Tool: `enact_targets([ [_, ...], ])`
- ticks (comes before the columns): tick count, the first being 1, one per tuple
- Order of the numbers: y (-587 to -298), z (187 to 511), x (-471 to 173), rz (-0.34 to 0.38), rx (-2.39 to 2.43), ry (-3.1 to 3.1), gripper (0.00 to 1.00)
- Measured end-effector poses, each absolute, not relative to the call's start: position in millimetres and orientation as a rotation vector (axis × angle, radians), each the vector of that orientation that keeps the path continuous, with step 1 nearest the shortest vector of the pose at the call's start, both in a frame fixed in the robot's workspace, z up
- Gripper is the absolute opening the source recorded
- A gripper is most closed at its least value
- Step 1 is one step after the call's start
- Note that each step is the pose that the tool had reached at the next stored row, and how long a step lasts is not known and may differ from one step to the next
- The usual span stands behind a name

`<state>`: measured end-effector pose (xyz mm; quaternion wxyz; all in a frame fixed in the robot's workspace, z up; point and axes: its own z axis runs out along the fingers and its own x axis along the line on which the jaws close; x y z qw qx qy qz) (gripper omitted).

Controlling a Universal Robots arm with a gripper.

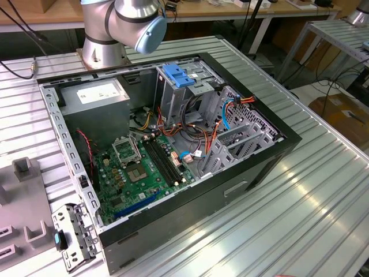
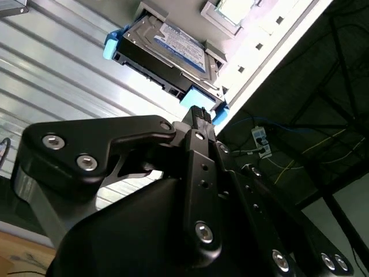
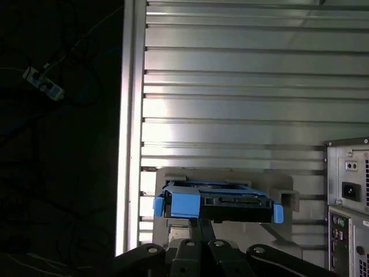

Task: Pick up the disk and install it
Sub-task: 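Pick up the disk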

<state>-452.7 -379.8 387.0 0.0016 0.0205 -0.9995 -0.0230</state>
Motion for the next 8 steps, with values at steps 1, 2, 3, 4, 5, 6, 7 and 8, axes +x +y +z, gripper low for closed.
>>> enact_targets([
  [1,-379.8,387.0,-452.7,-0.072,0.084,-3.136,0.11],
  [2,-379.7,387.0,-452.5,-0.072,0.118,-3.135,0.11],
  [3,-379.8,387.0,-452.3,-0.073,0.152,-3.133,0.11],
  [4,-379.8,387.0,-452.3,-0.073,0.179,-3.131,0.11],
  [5,-379.8,386.9,-452.3,-0.073,0.220,-3.128,0.11],
  [6,-379.8,386.9,-452.3,-0.073,0.259,-3.124,0.11],
  [7,-379.8,386.9,-452.3,-0.073,0.296,-3.120,0.11],
  [8,-379.8,386.9,-452.3,-0.073,0.320,-3.117,0.11],
])
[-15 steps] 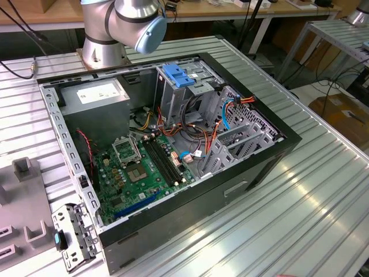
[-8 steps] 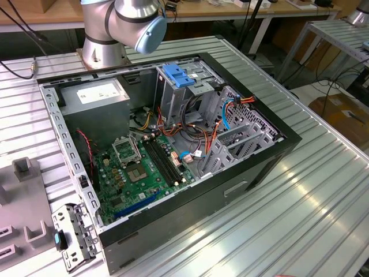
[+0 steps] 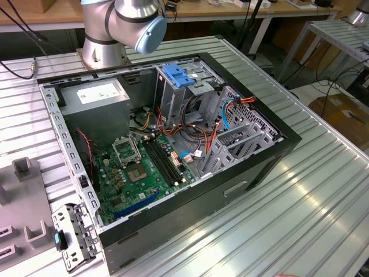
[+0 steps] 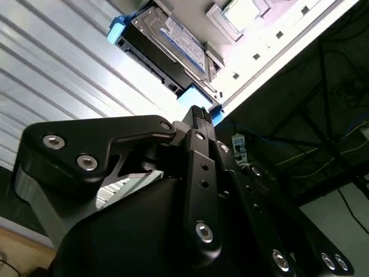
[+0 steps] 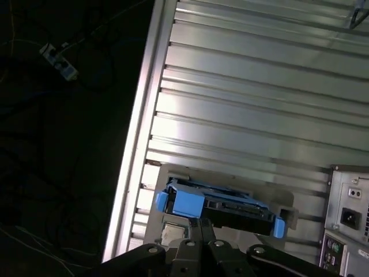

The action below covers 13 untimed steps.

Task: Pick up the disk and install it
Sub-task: 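Pick up the disk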

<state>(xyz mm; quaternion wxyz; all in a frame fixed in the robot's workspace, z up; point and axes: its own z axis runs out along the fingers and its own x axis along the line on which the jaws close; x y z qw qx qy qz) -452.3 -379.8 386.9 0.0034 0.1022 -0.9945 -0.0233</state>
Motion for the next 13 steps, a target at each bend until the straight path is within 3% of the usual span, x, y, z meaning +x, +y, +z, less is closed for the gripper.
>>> enact_targets([
  [13,-380.0,386.7,-452.3,-0.072,0.586,-3.075,0.11],
])
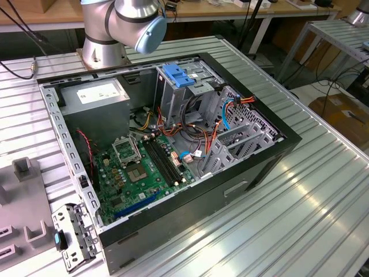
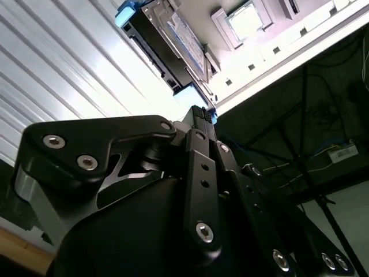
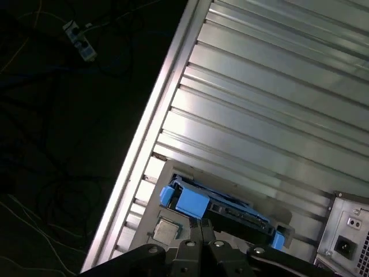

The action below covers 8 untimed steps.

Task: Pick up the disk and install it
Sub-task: 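Pick up the disk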

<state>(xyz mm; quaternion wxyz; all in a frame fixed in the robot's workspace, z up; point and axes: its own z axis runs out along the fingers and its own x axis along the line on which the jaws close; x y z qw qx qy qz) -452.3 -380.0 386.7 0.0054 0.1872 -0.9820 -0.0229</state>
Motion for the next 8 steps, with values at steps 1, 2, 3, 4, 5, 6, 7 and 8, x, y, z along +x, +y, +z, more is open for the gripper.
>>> enact_targets([
  [1,-380.0,386.7,-452.3,-0.072,0.600,-3.072,0.11],
  [2,-380.0,386.7,-452.3,-0.071,0.615,-3.068,0.11],
  [3,-380.0,386.7,-452.3,-0.071,0.636,-3.064,0.11],
  [4,-380.0,386.7,-452.3,-0.071,0.651,-3.060,0.11],
  [5,-380.0,386.7,-452.3,-0.071,0.665,-3.057,0.11],
  [6,-380.0,386.7,-452.3,-0.071,0.679,-3.054,0.11],
  [7,-380.0,386.7,-452.3,-0.071,0.695,-3.050,0.11],
  [8,-380.0,386.7,-452.3,-0.071,0.709,-3.047,0.11],
])
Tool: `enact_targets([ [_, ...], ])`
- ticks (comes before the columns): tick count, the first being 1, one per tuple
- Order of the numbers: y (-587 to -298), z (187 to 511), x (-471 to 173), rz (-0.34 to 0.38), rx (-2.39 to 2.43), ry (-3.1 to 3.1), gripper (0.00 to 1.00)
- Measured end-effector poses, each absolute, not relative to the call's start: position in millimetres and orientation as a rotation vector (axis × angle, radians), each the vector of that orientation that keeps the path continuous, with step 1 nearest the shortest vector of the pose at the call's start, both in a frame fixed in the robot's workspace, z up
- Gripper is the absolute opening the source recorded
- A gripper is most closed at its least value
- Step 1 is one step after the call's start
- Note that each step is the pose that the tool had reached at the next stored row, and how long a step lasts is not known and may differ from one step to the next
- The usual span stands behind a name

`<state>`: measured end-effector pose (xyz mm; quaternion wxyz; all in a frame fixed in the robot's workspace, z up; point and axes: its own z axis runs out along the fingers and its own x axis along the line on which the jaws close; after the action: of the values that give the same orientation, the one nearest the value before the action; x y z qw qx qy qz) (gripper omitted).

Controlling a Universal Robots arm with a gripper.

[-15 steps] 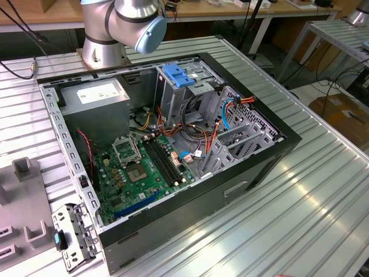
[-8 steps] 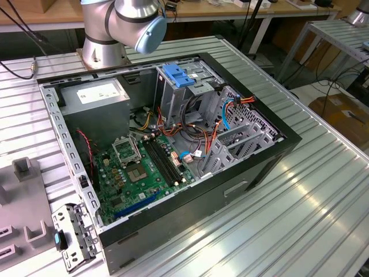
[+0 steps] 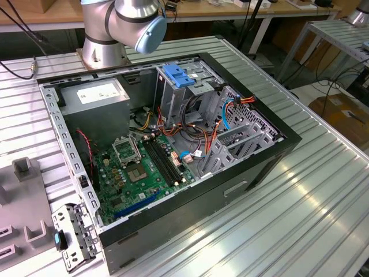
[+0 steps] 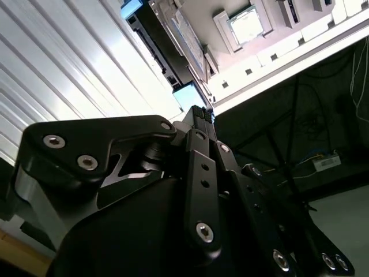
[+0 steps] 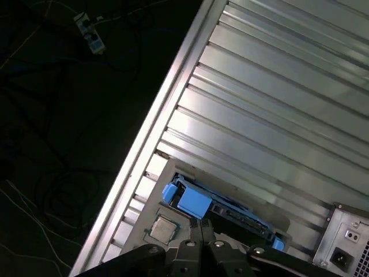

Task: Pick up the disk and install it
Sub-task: 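Pick up the disk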

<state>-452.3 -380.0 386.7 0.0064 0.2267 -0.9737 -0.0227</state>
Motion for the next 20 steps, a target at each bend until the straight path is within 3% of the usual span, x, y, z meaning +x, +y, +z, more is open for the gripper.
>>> enact_targets([
  [20,-380.0,386.7,-452.3,-0.068,1.064,-2.936,0.11],
])
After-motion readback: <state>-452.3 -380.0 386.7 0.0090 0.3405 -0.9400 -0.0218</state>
